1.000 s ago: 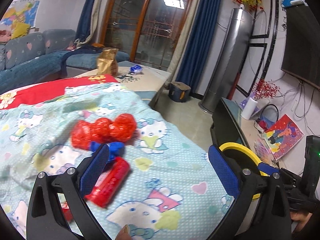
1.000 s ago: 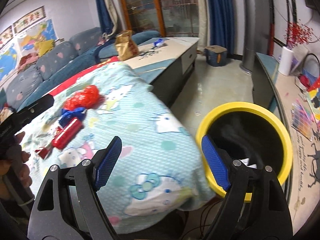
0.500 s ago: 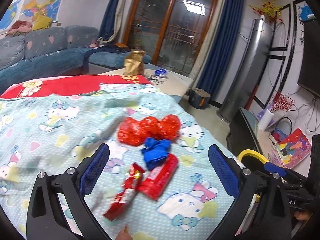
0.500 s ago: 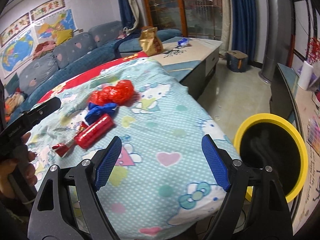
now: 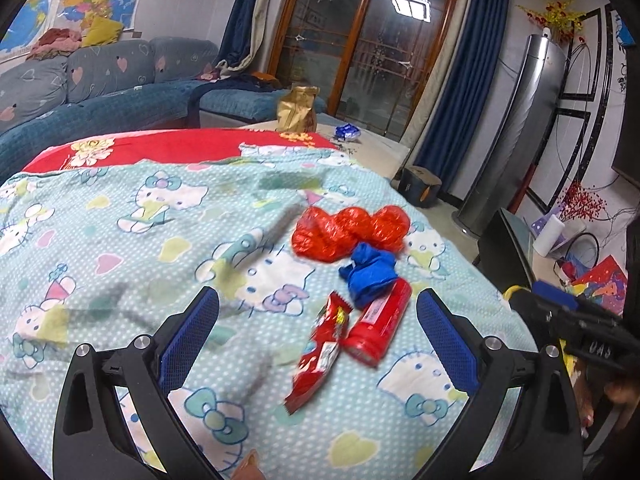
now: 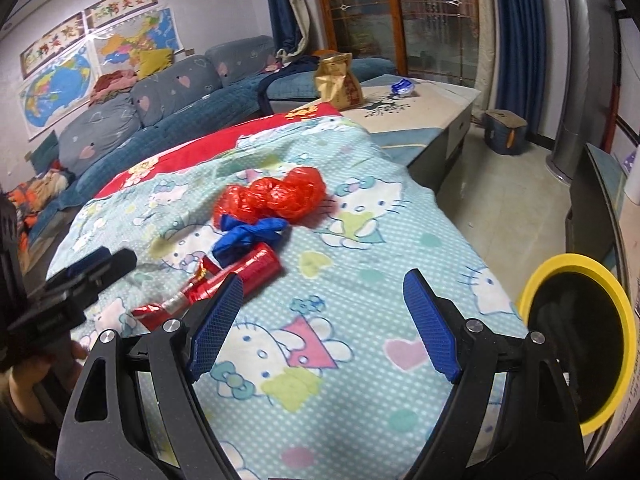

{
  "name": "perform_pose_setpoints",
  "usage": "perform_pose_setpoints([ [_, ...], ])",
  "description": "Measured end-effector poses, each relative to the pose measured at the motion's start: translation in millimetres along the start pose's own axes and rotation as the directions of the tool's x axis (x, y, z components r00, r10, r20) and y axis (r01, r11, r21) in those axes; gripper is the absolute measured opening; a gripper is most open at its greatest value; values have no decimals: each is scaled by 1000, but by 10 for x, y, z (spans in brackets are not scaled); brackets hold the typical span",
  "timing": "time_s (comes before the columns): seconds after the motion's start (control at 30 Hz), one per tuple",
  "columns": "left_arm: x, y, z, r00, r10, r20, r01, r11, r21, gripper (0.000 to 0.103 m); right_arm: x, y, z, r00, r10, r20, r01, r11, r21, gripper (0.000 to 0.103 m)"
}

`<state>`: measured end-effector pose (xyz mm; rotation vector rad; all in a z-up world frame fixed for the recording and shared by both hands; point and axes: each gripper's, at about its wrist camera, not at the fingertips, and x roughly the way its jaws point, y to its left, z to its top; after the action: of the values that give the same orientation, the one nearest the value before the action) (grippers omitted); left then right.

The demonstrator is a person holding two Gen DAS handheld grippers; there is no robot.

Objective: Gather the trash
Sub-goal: 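Move both open tools back over the red and blue wrappers on the bed, then grasp the red snack wrapper with the left tool while the right tool grasps the blue wrapper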

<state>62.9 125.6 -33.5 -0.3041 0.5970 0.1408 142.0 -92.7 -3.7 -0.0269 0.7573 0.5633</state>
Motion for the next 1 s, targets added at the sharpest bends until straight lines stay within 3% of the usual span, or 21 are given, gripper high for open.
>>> perform_pose_setpoints([
  [0.2, 26, 81, -122, 998, -20, -59, 20, 1000, 4, 95, 239, 186, 136, 998, 54, -37, -55, 998, -34, 74],
  [0.43, 139, 117, -277, 988, -57, -146, 56, 998, -10, 68, 516, 507, 209, 993, 85, -82, -95, 987, -128, 66],
  [0.7, 257, 131, -389, 978, -66, -198, 64, 998, -16, 52, 888, 766, 296, 989, 61, -133, -89, 971, -220, 55],
  [0.83, 298, 134, -422, 975, -70, -212, 68, 998, -19, 48, 1050, 817, 291, 986, 41, -163, -82, 965, -250, 42],
  [1.0, 355, 150, -461, 970, -73, -233, 69, 997, -25, 37, 1142, 813, 241, 980, 49, -191, -96, 964, -249, 15],
])
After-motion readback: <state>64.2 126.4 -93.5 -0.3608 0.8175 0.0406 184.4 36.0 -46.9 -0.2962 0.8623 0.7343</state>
